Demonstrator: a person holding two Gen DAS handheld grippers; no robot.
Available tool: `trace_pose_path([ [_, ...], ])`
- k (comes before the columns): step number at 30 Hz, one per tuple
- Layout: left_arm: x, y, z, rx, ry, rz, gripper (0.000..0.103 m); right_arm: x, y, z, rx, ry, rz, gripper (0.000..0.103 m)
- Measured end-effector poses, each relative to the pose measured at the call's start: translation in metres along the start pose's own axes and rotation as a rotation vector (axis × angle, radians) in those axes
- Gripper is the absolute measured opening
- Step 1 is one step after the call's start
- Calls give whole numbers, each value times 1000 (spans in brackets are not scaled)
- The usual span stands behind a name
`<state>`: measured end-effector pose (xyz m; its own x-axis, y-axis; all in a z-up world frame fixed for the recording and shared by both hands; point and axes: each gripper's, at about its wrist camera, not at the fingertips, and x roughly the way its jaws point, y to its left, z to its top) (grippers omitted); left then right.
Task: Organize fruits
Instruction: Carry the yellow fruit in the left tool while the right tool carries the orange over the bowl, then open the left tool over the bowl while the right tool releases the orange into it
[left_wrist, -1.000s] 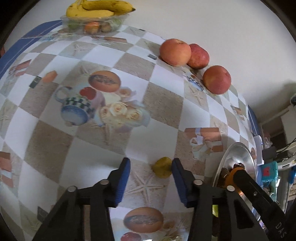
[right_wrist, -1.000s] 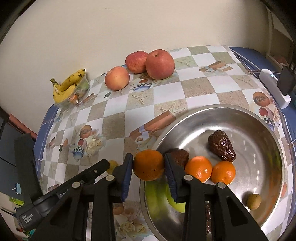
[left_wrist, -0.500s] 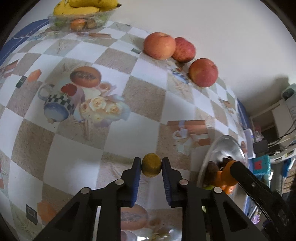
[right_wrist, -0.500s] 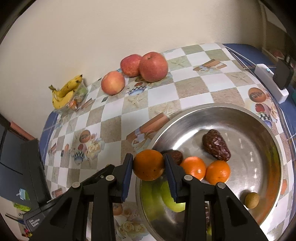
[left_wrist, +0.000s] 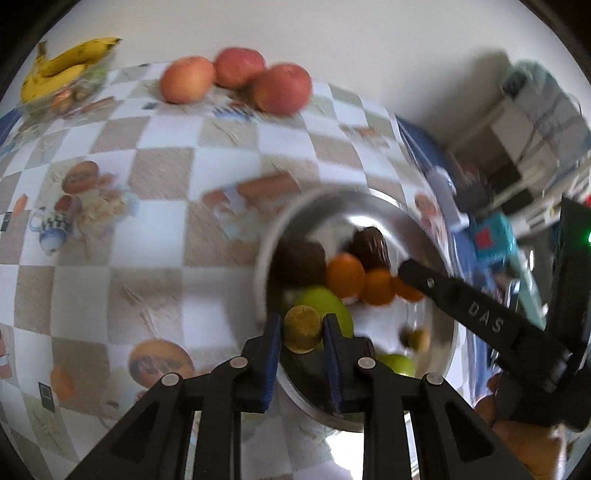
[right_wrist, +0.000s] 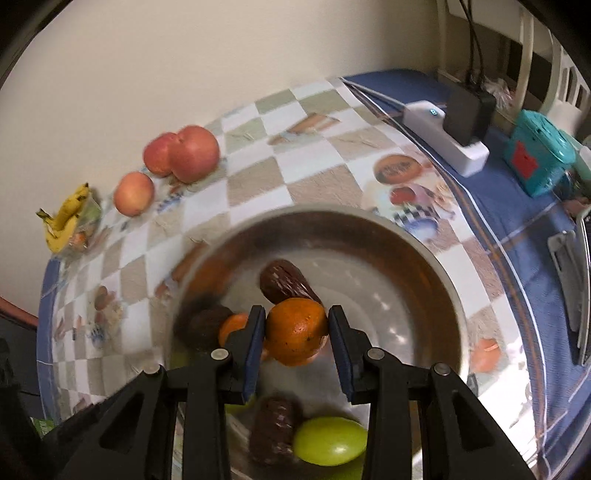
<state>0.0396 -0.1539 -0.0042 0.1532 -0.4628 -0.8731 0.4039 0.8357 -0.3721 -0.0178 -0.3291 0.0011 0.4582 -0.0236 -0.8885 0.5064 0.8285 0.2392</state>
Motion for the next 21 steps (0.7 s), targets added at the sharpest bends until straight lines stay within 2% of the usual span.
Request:
trace_pose_path([
  [3,7,-7,-7,27,31,18,24,-2,0,-6,-18,15,-7,37],
  [8,12,-14,-12,71,34,54,24,-8,5,-16,-36,32,26,37],
  [14,19,-13,-15,76,48,56,24,-3,1,-22,-58,44,-48,37],
  [21,23,-19,-20,107,68,69,24,23,-2,-33,-91,141,-70,37],
])
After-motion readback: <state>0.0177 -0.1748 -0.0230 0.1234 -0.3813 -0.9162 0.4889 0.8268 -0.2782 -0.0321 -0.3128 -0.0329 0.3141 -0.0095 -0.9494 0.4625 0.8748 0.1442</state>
